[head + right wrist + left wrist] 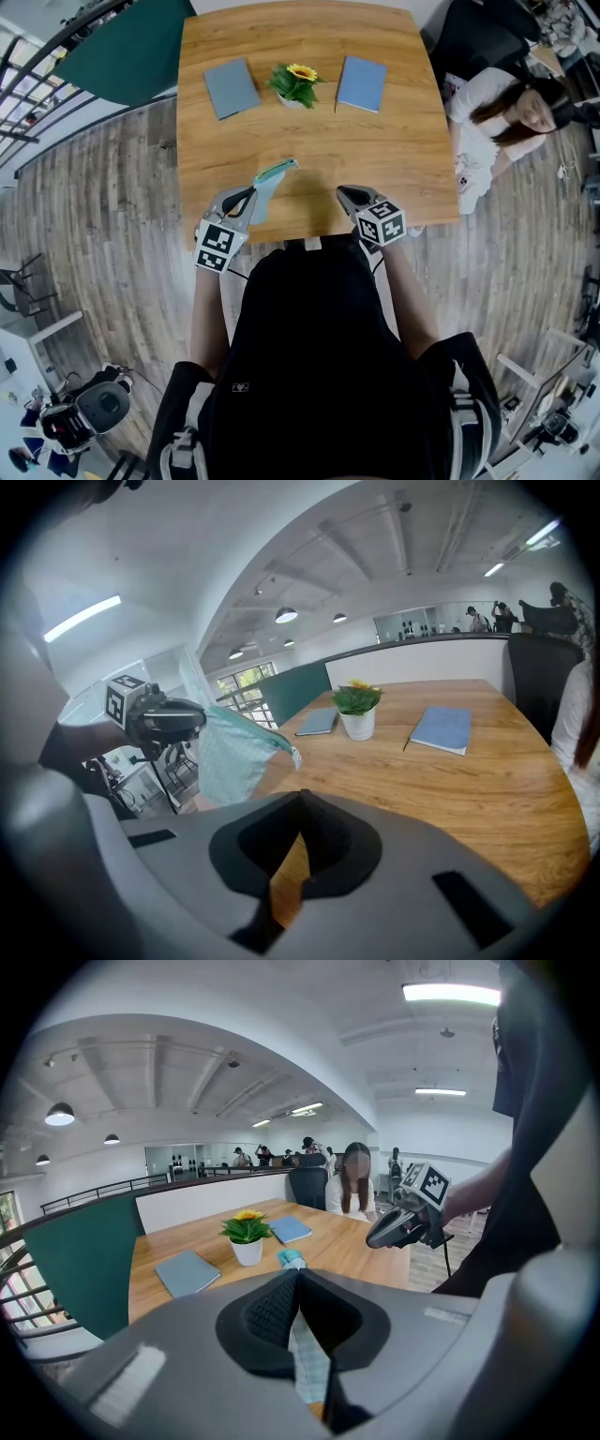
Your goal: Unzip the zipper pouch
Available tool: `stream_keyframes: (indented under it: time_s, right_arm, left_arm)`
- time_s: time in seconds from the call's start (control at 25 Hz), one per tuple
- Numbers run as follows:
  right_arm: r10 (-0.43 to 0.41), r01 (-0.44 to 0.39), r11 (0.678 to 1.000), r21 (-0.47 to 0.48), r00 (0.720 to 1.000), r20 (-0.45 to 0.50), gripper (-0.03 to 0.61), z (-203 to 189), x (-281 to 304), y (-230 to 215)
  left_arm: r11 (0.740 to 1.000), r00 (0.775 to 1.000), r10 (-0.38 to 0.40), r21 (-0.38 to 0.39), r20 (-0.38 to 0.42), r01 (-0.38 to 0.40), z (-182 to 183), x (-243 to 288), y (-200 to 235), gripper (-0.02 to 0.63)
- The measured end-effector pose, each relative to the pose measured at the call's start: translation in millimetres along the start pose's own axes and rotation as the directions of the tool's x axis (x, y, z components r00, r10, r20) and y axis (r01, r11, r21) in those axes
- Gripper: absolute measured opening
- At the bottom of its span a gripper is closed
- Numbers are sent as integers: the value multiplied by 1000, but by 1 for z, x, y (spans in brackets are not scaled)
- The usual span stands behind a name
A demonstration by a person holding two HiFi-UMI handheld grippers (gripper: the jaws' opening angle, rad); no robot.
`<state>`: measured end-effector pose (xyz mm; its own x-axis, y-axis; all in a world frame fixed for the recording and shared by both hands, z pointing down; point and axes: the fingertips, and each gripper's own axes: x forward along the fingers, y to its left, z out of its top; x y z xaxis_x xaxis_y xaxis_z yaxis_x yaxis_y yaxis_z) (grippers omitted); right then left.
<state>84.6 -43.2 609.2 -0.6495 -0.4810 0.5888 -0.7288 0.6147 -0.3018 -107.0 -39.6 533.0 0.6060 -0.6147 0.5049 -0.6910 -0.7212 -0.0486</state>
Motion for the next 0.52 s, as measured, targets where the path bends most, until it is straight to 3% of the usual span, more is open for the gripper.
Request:
stream_keyframes:
  time_s: [0.52]
  right_arm:
    - [-27,26,999,-44,999,-22,2,-8,-10,-8]
  left_arm:
    - [1000,1000,-13,20,1,13,3,5,-5,6]
